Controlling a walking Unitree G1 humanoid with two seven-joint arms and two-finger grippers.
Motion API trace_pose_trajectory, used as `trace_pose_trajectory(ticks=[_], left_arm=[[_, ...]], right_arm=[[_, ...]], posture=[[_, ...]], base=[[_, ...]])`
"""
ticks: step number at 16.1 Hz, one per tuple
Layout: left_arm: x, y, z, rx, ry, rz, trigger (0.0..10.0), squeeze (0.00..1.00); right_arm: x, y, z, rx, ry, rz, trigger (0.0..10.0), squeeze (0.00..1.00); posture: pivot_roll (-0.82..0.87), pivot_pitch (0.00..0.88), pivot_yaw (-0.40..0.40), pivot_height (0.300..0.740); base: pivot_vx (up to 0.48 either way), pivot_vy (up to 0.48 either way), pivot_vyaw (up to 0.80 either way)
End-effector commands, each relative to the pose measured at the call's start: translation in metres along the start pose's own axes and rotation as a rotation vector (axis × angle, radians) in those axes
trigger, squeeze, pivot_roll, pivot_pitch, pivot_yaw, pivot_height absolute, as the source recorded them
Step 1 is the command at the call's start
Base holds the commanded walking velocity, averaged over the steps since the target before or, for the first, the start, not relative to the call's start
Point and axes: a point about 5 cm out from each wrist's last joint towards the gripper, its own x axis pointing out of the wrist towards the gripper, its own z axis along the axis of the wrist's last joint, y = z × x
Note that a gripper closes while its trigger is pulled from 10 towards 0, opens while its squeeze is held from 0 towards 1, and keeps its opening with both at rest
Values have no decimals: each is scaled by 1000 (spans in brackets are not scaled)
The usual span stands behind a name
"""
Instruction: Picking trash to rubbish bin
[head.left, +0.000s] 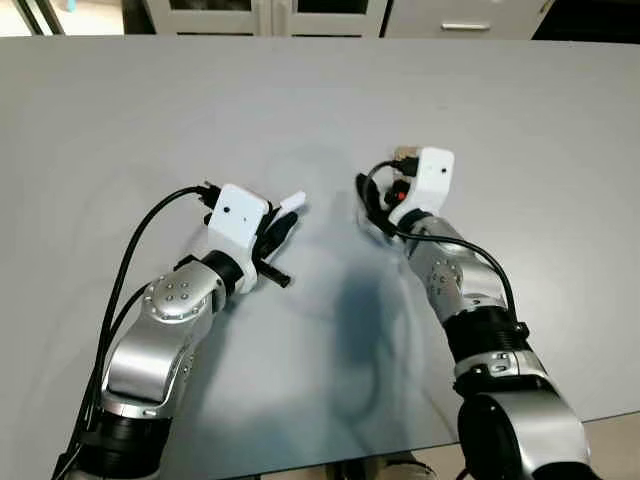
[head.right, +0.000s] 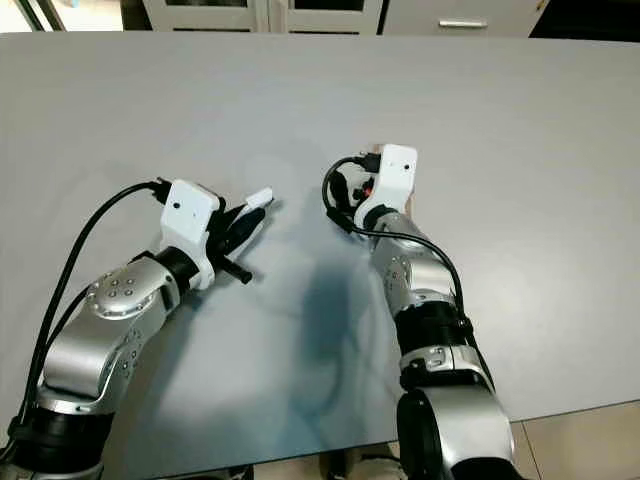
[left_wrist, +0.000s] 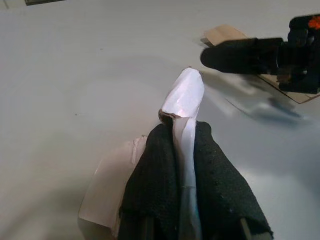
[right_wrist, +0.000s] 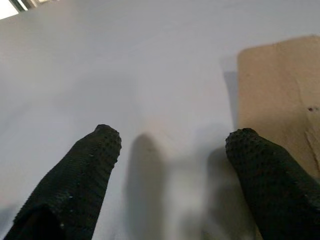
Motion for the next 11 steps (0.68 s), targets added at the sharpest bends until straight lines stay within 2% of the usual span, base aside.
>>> trace_pose_trajectory(ticks=[1,4,6,8,11], left_arm=[[-1,-3,-1,-1,2,-15,10000,0],[0,-3,0,-2,-3,-14,10000,0],[0,-4,1,-4,-6,-21,10000,0],[0,-6,1,-7,-10,-27,10000,0],[0,-7,0,-9,-7,-33,10000,0]], right_arm=[[-3,1,-3,10,13,12,10000,1000],[-5,3,4,11,-11,22,10000,1000],[-5,0,18,39,-46,-14,10000,1000],[-5,-4,31,26,-88,-32,10000,0],[-3,-10,30,6,-81,-45,10000,0]], posture=[[50,244,-100,740],[46,246,-98,740],[45,247,-97,740],[45,248,-97,740],[46,249,-98,740]], base=[[0,0,0],[0,0,0],[0,0,0],[0,0,0],[0,0,0]])
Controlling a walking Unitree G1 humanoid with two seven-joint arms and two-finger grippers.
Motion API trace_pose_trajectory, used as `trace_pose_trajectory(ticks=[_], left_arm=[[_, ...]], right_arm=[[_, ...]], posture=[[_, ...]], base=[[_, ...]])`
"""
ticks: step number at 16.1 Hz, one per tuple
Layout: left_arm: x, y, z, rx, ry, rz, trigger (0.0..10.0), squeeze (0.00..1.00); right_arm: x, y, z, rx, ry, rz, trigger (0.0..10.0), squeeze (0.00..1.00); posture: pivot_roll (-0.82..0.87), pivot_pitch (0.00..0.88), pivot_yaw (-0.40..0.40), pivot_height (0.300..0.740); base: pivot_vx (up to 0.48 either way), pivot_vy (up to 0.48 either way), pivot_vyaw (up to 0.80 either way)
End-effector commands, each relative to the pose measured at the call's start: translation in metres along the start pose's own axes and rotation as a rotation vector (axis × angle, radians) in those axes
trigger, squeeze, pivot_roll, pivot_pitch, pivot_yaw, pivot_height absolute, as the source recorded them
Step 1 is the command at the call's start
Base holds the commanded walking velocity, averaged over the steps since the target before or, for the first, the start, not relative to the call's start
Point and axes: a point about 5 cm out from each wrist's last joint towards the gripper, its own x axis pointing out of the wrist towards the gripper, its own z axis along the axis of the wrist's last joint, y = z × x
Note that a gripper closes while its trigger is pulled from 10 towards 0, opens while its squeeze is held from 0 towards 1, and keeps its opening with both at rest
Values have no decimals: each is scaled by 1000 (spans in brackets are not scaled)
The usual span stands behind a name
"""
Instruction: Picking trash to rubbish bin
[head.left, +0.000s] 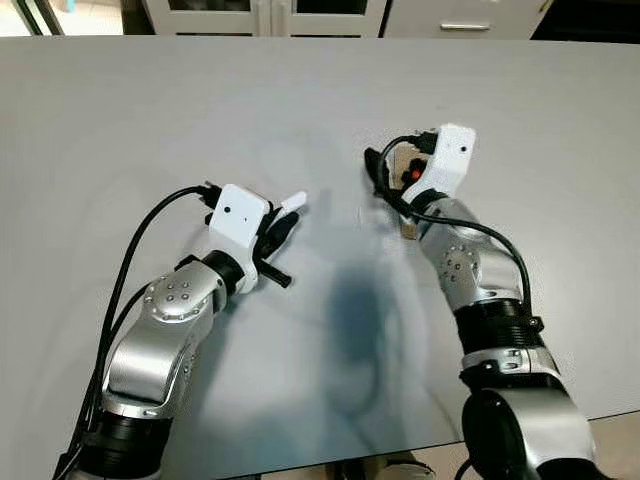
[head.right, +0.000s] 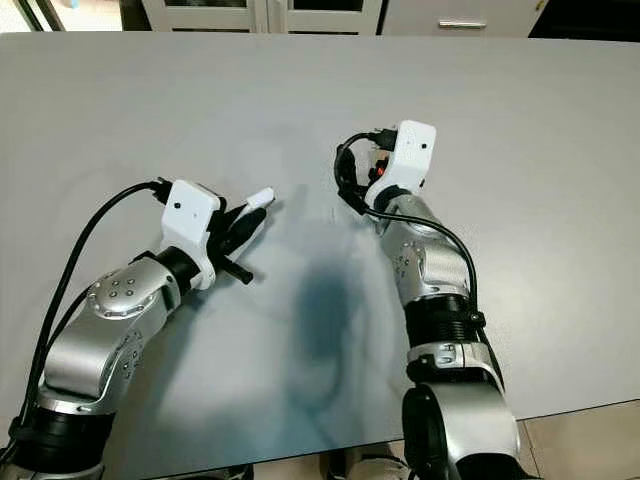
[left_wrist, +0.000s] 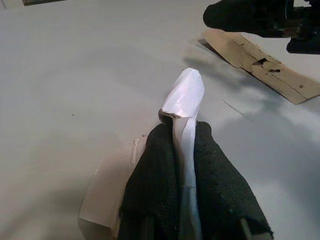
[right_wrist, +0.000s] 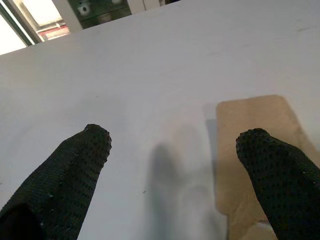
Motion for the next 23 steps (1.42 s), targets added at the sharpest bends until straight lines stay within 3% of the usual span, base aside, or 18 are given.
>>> trace_pose_trajectory(ticks=[1,5,8,12,20,23], left_arm=[[0,-6,0,-4,-4,-28,10000,0],[-2,-6,0,-4,-2,-24,10000,0],[-2,-6,0,-5,-1,-25,10000,0],[-2,-7,-1,-5,2,-29,10000,0],[1,-7,2,-2,-5,-37,10000,0],[1,-7,2,-1,-8,-37,10000,0]], right_arm=[[2,-9,-3,-4,18,-34,10000,0],[2,-12,-25,20,107,-45,10000,0],[1,-10,-36,88,144,-38,10000,0],[1,-2,-38,108,161,-10,10000,0],[-4,32,-30,198,133,56,10000,0],[-3,28,-26,193,120,41,10000,0]], posture=[[49,251,-100,740],[53,256,-101,740],[56,259,-100,740],[54,257,-101,740],[47,247,-99,740],[49,247,-98,740]], base=[[0,0,0],[0,0,0],[0,0,0],[0,0,0],[0,0,0],[0,0,0]])
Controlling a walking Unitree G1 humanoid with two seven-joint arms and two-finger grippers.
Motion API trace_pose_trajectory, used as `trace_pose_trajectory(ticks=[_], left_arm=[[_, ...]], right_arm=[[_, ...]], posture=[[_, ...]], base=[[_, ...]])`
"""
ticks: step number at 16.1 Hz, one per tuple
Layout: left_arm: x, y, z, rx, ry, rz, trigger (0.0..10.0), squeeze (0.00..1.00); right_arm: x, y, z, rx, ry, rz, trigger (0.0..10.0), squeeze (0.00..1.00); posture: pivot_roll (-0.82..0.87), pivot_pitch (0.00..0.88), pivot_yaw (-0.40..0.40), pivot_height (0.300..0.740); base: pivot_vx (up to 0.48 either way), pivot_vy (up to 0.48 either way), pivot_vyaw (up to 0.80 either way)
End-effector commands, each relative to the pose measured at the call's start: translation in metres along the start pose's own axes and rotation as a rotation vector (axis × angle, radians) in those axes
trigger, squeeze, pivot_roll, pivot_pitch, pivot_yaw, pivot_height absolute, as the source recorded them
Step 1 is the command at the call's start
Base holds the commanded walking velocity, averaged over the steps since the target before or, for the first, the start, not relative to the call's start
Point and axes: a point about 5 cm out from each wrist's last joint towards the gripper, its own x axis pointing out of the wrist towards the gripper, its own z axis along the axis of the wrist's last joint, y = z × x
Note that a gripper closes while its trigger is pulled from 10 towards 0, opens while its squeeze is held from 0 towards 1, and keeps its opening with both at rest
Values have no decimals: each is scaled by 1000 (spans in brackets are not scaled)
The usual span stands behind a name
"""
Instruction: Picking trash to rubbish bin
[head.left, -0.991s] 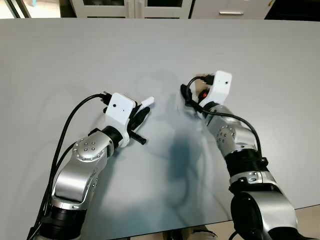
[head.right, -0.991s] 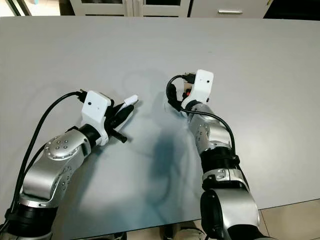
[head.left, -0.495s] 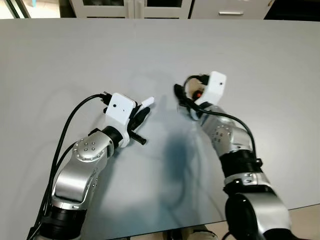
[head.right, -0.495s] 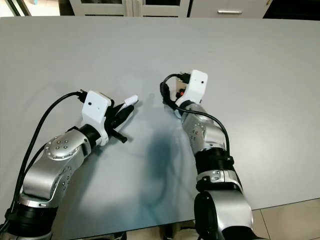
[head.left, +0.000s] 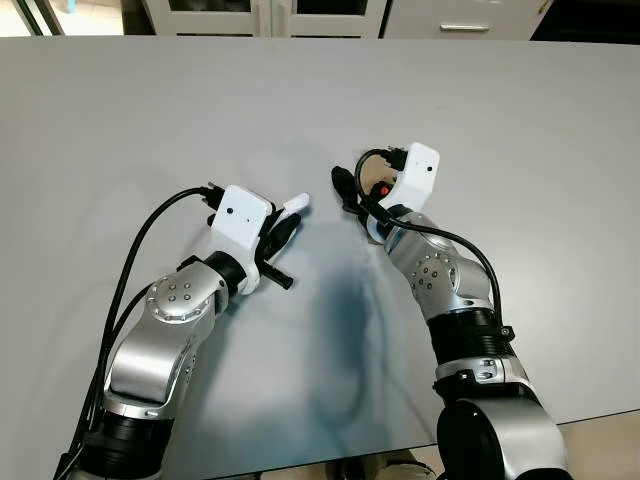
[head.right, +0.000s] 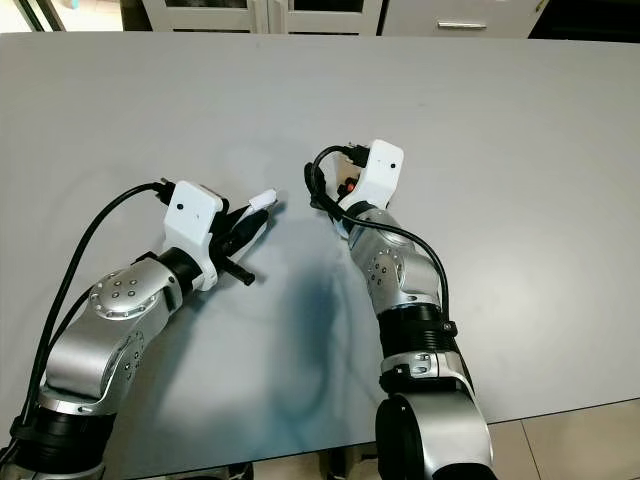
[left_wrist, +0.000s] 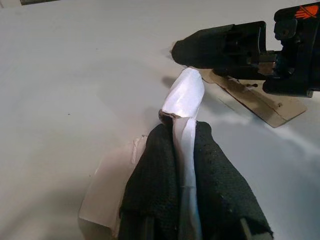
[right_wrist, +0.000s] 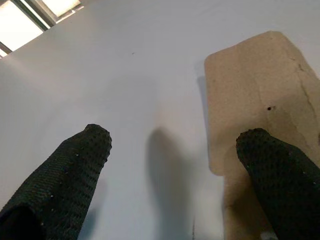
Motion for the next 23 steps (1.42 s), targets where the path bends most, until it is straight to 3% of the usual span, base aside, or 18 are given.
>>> trace_pose_trajectory(ticks=[1,8,11,13,23], left_arm=[[0,-4,3,-1,-12,-26,10000,0],[2,-6,4,-3,-17,-43,10000,0],[2,-7,3,-4,-13,-47,10000,0],[1,-7,1,-5,-8,-46,10000,0],[1,-7,2,-5,-11,-48,10000,0]], right_arm=[[-3,-5,10,11,-32,-22,10000,0],[-6,-8,46,-11,-146,-35,10000,0],[-5,-25,36,-190,-123,-96,10000,0],[-4,-33,27,-238,-92,-107,10000,0],[-2,-38,-5,-309,34,-39,10000,0]], posture=[[50,247,-98,740],[43,245,-83,740],[48,251,-85,740],[49,252,-86,740],[46,252,-84,740]], base=[[0,0,0],[0,0,0],[0,0,0],[0,0,0],[0,0,0]])
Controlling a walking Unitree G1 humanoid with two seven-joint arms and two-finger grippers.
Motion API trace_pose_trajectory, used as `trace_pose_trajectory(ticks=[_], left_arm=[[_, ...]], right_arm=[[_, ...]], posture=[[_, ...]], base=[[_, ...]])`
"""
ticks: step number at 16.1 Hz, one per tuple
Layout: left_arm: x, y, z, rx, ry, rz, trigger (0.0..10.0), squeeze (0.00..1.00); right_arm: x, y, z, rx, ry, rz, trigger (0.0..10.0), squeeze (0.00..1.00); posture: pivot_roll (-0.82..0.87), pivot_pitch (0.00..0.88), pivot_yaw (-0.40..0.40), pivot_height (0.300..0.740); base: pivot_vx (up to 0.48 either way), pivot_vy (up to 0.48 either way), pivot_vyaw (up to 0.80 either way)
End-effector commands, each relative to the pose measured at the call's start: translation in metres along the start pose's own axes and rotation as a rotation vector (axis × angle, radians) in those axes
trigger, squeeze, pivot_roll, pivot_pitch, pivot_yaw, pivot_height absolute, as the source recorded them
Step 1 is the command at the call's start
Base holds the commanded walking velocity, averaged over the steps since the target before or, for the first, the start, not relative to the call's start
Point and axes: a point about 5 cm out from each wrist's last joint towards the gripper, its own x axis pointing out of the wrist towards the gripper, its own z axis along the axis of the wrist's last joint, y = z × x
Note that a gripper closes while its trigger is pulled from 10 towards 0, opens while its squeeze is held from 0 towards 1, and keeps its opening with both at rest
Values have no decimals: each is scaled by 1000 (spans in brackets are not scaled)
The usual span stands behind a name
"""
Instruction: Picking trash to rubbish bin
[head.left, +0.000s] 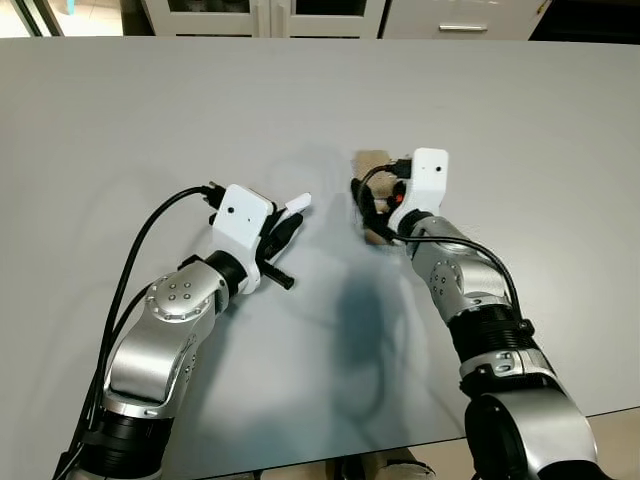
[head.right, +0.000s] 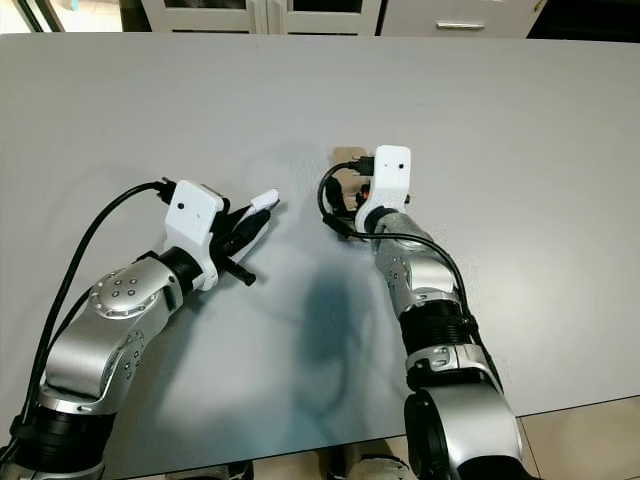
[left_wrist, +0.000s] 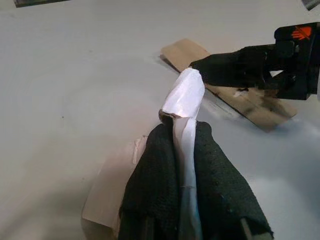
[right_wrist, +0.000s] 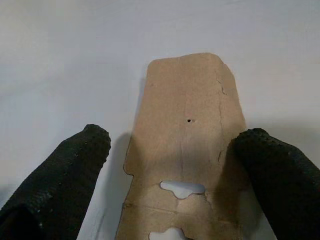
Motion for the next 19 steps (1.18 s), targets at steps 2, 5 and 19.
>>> trace_pose_trajectory(ticks=[2,5,19], left_arm=[[0,-6,1,-2,-6,-32,10000,0],[0,-6,1,-4,-7,-29,10000,0],[2,-9,1,-13,-15,-46,10000,0]], right_arm=[[-2,-6,-10,-8,34,-4,10000,0],[0,-4,-7,-37,34,22,10000,0],[4,-4,27,-124,-82,16,10000,0]], posture=[[48,253,-87,740],[49,258,-90,740],[47,251,-88,740]], base=[[0,0,0],[0,0,0],[0,0,0]])
